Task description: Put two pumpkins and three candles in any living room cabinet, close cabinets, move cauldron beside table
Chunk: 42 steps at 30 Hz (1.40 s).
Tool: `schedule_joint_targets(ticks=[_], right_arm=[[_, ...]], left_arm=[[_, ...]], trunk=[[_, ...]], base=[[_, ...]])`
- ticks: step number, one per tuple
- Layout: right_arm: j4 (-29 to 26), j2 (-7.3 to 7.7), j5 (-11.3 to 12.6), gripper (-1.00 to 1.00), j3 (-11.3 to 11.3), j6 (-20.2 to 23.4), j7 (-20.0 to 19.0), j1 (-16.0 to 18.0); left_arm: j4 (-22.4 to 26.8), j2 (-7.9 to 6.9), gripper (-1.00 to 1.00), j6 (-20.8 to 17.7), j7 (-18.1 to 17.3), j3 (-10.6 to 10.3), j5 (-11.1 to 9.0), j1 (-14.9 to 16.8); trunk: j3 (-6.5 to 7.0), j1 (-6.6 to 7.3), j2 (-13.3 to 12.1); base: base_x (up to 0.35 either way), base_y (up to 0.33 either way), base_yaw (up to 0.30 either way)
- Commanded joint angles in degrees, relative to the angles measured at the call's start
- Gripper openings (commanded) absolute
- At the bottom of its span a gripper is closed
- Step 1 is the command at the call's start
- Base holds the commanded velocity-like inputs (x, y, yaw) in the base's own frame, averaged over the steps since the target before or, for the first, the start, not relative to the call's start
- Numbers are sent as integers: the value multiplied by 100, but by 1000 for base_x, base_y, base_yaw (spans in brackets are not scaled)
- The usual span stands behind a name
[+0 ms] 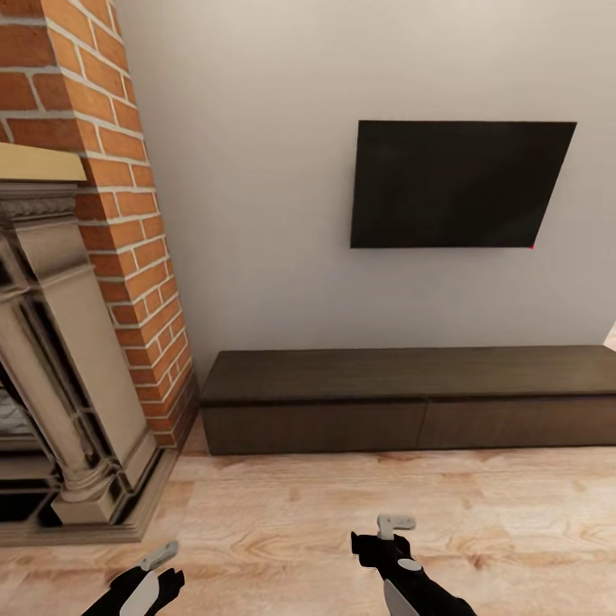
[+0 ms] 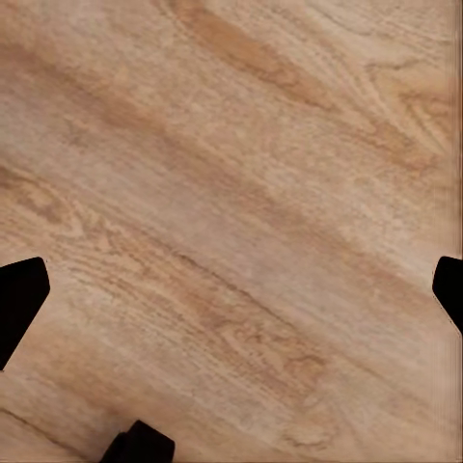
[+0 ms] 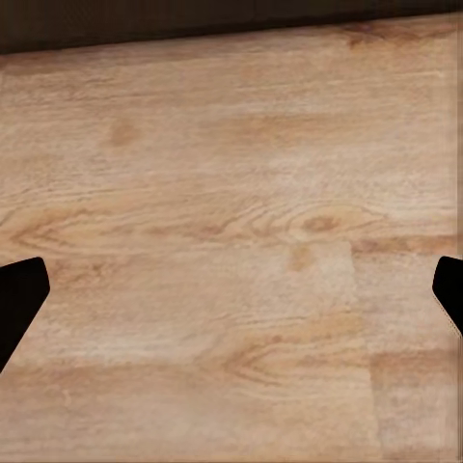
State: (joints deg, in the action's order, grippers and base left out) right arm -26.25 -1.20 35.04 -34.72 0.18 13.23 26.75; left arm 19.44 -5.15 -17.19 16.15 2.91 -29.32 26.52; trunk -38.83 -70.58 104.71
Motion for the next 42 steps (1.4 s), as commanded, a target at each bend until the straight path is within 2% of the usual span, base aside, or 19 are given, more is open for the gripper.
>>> schedule_joint_targets(ticks=[1, 12, 26, 28, 30, 32, 33, 34, 35, 36, 37, 38, 39, 40, 42], right_arm=[[-9, 2, 45, 100, -50, 14, 47, 6], [-11, 5, 61, 100, -44, 9, 57, 6], [-11, 5, 71, 100, -44, 5, 61, 6], [-11, 5, 72, 100, -44, 2, 59, 6], [-8, 13, 73, 100, -41, 1, 58, 6], [-9, 30, 76, 100, -35, 3, 57, 6], [-10, 37, 78, 100, -32, 5, 57, 6], [-10, 41, 79, 100, -30, 6, 57, 6], [-11, 46, 80, 100, -26, 8, 57, 6], [-11, 48, 81, 100, -24, 10, 57, 6], [-11, 53, 84, 100, -18, 13, 57, 6], [-11, 55, 84, 100, -15, 15, 57, 6], [-11, 56, 85, 100, -16, 15, 57, 6], [-11, 57, 83, 100, -12, 16, 57, 6], [-11, 58, 82, 100, -11, 17, 57, 6]], left_arm=[[16, 0, 100, -30, 29, 16, -39, 1], [16, -9, 100, -30, 29, 16, -42, 0], [16, -28, 100, -32, 22, 17, -46, 0], [16, -31, 100, -37, -9, 17, -53, 0], [33, -44, 100, -63, -199, 16, -63, 1], [58, -79, 100, -119, -533, 25, -70, 2], [76, -145, 100, -206, -846, 30, -73, 2], [111, -267, 100, -403, -1224, 37, -89, 2], [241, -463, 100, -879, -1771, 49, -108, 2], [338, -561, 100, -1166, -2070, 56, -115, 3], [853, -875, 100, -2210, -3151, 68, -120, -1], [1273, -1069, 100, -2835, -3852, 71, -113, -1], [1744, -1258, 100, -3274, -4527, 74, -117, -11], [2483, -1527, 100, -3624, -5449, 76, -141, -44], [3328, -1780, 100, -3846, -6462, 75, -167, -94]], trunk=[[-6, -1, 2], [-6, -1, 2], [-6, -1, 2], [-6, -1, 2], [-6, -1, 2], [-6, -1, 2], [-6, -1, 2], [-6, -1, 2], [-6, -1, 2], [-6, -1, 2], [-6, -1, 2], [-6, -1, 2], [-6, -1, 2], [-6, -1, 2], [-6, -1, 2]], base=[[149, -126, 0], [126, -113, -10], [10, -98, 0], [0, -10, 0], [0, -5, 0], [0, -2, 0], [0, -1, 0], [0, 0, 0], [0, 0, 0], [0, 0, 0], [0, 0, 0], [0, 0, 0], [0, 0, 0], [0, 0, 0], [0, 0, 0]])
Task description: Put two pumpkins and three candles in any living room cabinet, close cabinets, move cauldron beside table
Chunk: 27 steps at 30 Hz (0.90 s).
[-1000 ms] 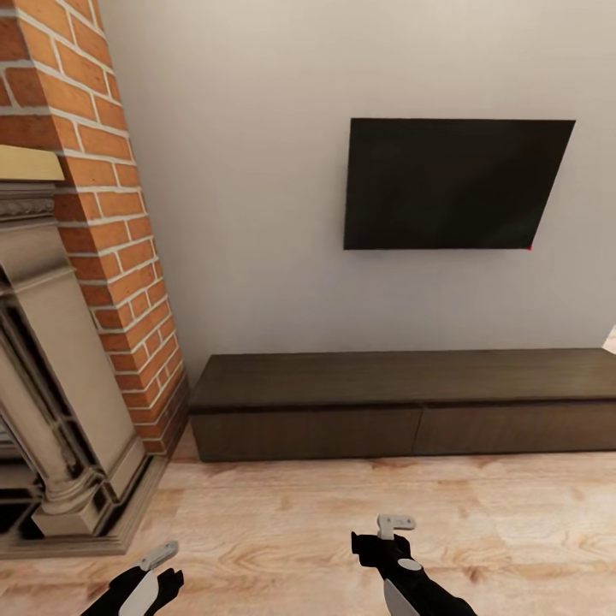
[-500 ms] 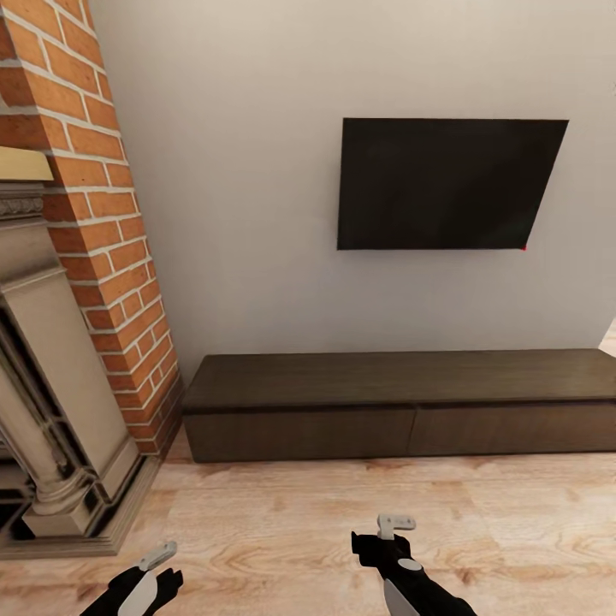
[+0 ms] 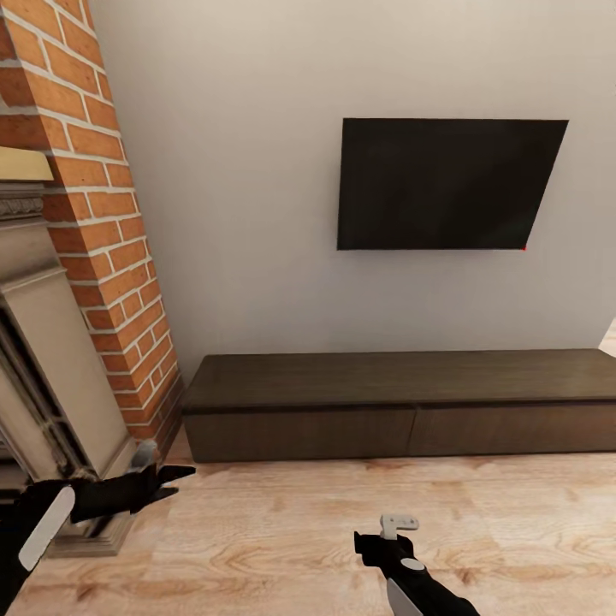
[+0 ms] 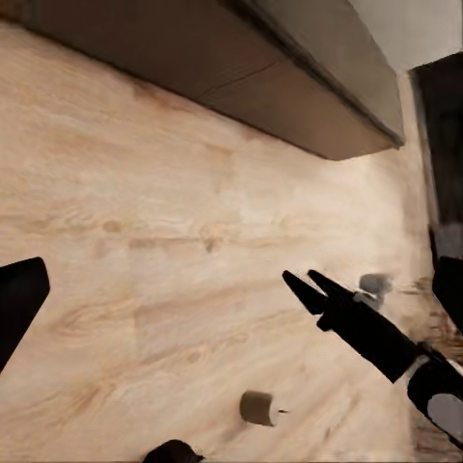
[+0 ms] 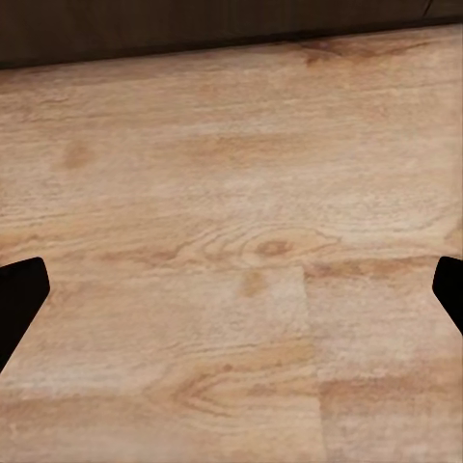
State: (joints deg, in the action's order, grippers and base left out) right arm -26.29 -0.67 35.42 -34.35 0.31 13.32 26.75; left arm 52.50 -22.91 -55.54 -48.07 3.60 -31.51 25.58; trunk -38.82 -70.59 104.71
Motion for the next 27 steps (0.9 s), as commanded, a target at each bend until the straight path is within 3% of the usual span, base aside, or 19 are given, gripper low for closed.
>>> schedule_joint_targets(ticks=[1, 2, 6, 10, 14, 17, 20, 22, 23, 27], right_arm=[[-7, 5, 44, 100, -49, 4, 48, 6], [-7, 5, 44, 100, -48, 4, 48, 6], [-7, 5, 49, 100, -46, 4, 43, 6], [-5, 4, 57, 100, -41, 1, 38, 6], [-9, 1, 167, 100, -28, -2, -105, 6], [-27, -7, 522, 100, 27, 46, -612, 6], [-55, -6, 1194, 100, 195, 216, -1298, 6], [-82, 35, 1864, 100, 412, 576, -1730, 8], [-90, 120, 2161, 100, 555, 768, -1850, 10], [-227, 516, 2714, 100, 1074, 1144, -1987, 39]], left_arm=[[353, -73, 100, -67, -486, 12, 39, -17], [618, -118, 100, -103, -916, 17, 10, -27], [1032, -164, 100, -143, -2025, 5, -90, -40], [1074, -172, 100, -141, -2612, 16, -143, -44], [1060, -161, 100, -146, -2774, 30, -170, -44], [1054, -148, 100, -149, -2852, 34, -183, -45], [1054, -134, 100, -149, -2951, 26, -180, -45], [1056, -125, 100, -150, -3081, 19, -175, -45], [1056, -123, 100, -150, -3166, 16, -174, -45], [1059, -122, 100, -150, -3449, -5, -171, -45]], trunk=[[-7, 0, 2], [-7, 0, 2], [-7, 0, 2], [-7, 0, 2], [-60, -66, 123], [-114, -132, 243], [-168, -198, 363], [-204, -241, 444], [-222, -263, 484], [-294, -351, 644]], base=[[0, 0, 0], [0, 0, 0], [0, 0, 0], [0, 0, 0], [0, 0, 0], [0, 0, 0], [0, 0, 0], [0, 0, 0], [0, 0, 0], [0, 0, 0]])
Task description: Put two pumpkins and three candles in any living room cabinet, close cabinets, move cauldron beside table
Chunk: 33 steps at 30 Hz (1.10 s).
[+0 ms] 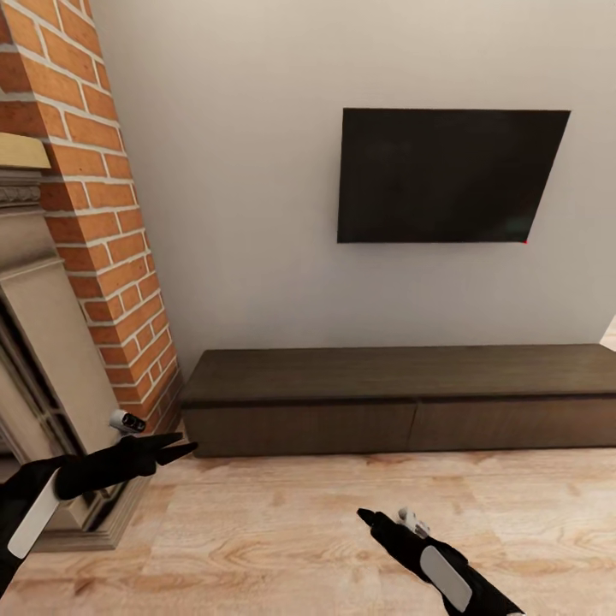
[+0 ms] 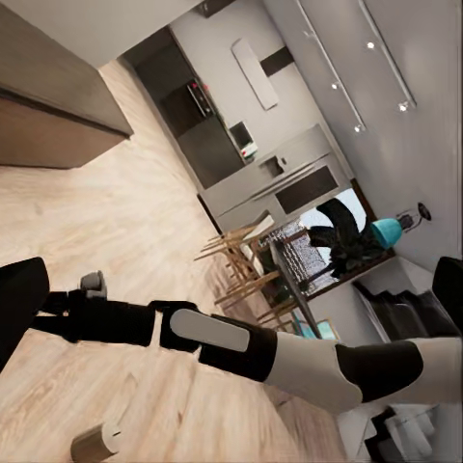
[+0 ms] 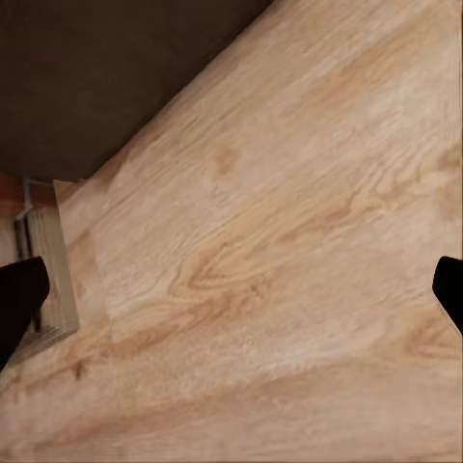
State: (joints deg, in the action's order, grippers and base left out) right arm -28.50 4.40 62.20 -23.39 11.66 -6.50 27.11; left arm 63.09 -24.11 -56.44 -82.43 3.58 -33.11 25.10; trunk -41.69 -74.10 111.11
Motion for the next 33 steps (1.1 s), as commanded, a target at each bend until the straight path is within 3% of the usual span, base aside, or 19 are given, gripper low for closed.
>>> schedule_joint_targets(ticks=[1, 7, 8, 10, 14, 22, 25, 33], right_arm=[[-74, 44, 65, 100, 53, 24, -12, 5], [-533, 171, 181, 100, 945, 16, -108, 20], [-555, 176, 187, 100, 1189, 14, -182, 21], [-568, 174, 189, 100, 1698, 21, -445, 20], [-560, 186, 197, 100, 2212, 96, -1176, 20], [-564, 201, 193, 100, 2372, 553, -2429, 17], [-555, 197, 201, 100, 2393, 566, -2580, 17], [-551, 181, 187, 100, 2391, 520, -2581, 14]], left_arm=[[1, -2, 100, -60, -41, -3, -11, 3], [-6, 12, 100, -60, -143, -25, -10, 3], [-7, 28, 100, -60, -147, -28, -7, 3], [-7, 56, 100, -60, -151, -31, -5, 3], [-7, 80, 100, -60, -151, -32, -4, 5], [1, 142, 100, -60, -159, -33, 1, 8], [5, 165, 100, -60, -164, -33, -2, 9], [2, 162, 100, -63, -168, -33, -10, 9]], trunk=[[-24, -22, 44], [-132, -154, 285], [-150, -176, 325], [-186, -220, 405], [-258, -307, 566], [-401, -483, 886], [-455, -549, 1007], [-455, -549, 1007]], base=[[0, 0, 0], [0, 0, 0], [0, 0, 0], [0, 0, 0], [0, 0, 0], [0, 0, 0], [0, 0, 0], [0, 0, 0]])
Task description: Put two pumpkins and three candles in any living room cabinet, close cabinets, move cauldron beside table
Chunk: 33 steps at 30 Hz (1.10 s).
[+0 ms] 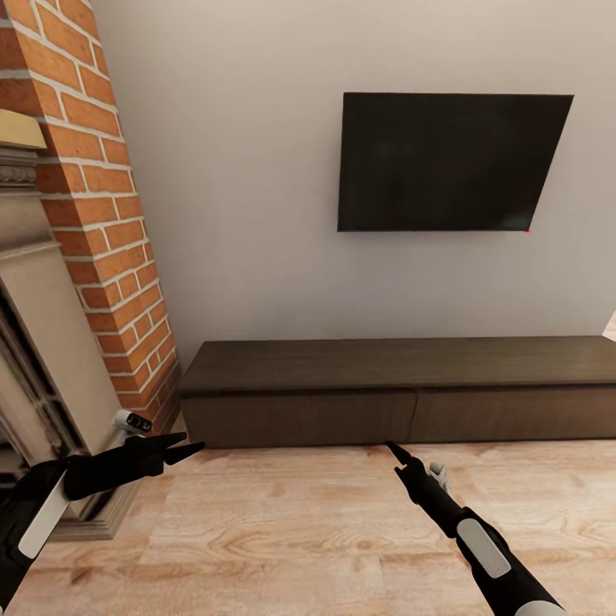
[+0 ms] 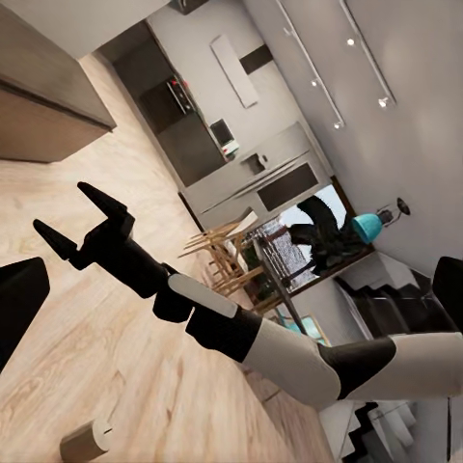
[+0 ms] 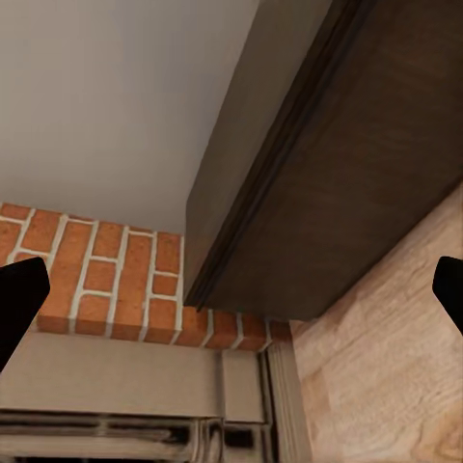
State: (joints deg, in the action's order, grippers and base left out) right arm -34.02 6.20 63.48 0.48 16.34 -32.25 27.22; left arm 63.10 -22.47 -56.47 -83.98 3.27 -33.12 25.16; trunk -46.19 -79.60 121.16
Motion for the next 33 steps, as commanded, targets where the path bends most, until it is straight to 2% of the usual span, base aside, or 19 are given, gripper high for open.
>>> schedule_joint_targets(ticks=[1, 10, 16, 19, 23, 33], right_arm=[[1, 2, 63, 100, 5, 49, -1, 3], [-1, 4, 59, 100, 2, 66, -27, 4], [11, -3, 78, 100, -4, 268, -387, 3], [-8, -17, 69, 100, -24, 455, -595, 3], [-12, -33, 67, 100, -18, 459, -666, 3], [27, -40, 272, 100, -11, 535, -1038, 3]], left_arm=[[1, -2, 100, -62, -14, -2, -9, 3], [33, -3, 100, -66, -21, -2, -8, 5], [50, -7, 100, -66, -33, -7, -40, 2], [52, -18, 100, -66, -266, -34, -165, 1], [33, -39, 100, -66, -537, -106, -215, 2], [10, -38, 100, -66, -602, -153, -231, 4]], trunk=[[-6, 1, 2], [-6, 1, 2], [-6, 1, 2], [-6, 1, 2], [-6, 1, 2], [-6, 1, 2]], base=[[0, 0, 0], [0, 0, 0], [0, 0, 0], [0, 0, 0], [0, 0, 0], [0, 0, 0]])
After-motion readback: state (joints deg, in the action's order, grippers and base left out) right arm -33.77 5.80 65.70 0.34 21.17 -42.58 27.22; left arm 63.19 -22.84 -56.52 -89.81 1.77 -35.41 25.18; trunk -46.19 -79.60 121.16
